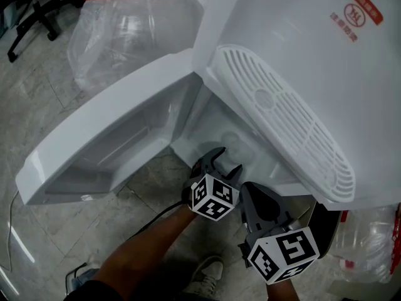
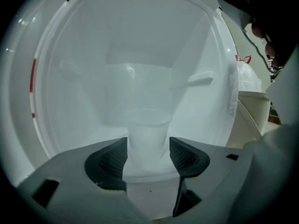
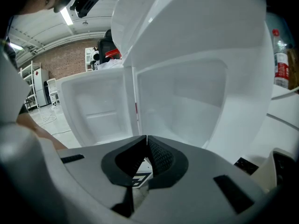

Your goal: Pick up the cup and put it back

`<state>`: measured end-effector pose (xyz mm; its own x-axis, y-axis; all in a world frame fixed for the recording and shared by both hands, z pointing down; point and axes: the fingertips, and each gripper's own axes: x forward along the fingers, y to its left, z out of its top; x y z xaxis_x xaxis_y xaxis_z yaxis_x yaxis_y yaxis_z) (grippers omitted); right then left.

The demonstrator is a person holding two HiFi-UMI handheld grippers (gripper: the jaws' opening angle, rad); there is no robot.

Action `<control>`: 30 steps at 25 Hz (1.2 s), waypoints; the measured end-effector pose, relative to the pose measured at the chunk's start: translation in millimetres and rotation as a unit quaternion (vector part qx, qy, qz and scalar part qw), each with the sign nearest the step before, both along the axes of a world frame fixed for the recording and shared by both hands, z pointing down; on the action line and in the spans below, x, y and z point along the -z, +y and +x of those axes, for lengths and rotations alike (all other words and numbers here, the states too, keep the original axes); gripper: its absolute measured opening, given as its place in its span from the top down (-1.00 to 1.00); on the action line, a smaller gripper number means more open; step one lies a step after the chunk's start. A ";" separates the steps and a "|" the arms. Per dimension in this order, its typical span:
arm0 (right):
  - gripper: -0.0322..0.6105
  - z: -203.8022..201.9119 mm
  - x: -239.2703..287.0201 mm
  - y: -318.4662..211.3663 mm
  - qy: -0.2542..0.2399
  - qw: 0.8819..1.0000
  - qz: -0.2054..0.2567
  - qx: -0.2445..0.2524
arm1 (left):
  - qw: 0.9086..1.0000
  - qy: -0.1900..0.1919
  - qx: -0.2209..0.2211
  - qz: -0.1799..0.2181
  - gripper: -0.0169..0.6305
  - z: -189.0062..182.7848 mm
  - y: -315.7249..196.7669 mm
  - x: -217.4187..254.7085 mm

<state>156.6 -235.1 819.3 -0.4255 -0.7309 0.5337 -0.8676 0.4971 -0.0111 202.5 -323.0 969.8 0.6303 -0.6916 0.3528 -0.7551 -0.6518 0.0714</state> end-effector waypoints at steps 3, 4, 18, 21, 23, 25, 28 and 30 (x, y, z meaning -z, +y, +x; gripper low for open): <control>0.83 -0.8 1.9 -0.7 -0.001 1.000 0.002 -0.004 | 1.000 0.000 0.003 -0.001 0.10 -4.3 3.1 2.3; 0.83 -1.9 2.9 -0.7 -0.003 1.000 0.003 -0.005 | 1.000 0.000 0.003 0.000 0.10 -6.4 5.1 4.0; 0.83 -20.3 17.4 18.4 -0.025 0.999 0.016 -0.036 | 0.999 -0.014 -0.027 0.019 0.30 -50.6 55.4 33.2; 0.83 -24.6 20.3 26.0 -0.025 0.999 0.020 -0.044 | 0.999 -0.001 -0.032 0.031 0.47 -62.2 71.0 52.7; 0.83 -29.3 21.2 31.6 -0.022 0.998 0.021 -0.047 | 0.999 0.003 -0.036 0.037 0.52 -70.5 79.9 65.7; 0.83 -34.8 22.3 37.3 -0.023 0.998 0.023 -0.051 | 0.998 0.005 -0.038 0.042 0.58 -80.9 85.7 78.1; 0.83 -41.4 27.9 43.4 -0.022 0.998 0.028 -0.055 | 0.998 0.008 -0.033 0.044 0.68 -96.9 93.7 96.5; 0.83 -47.6 32.6 46.0 -0.024 0.998 0.032 -0.054 | 0.998 0.009 -0.032 0.046 0.70 -105.9 100.5 108.0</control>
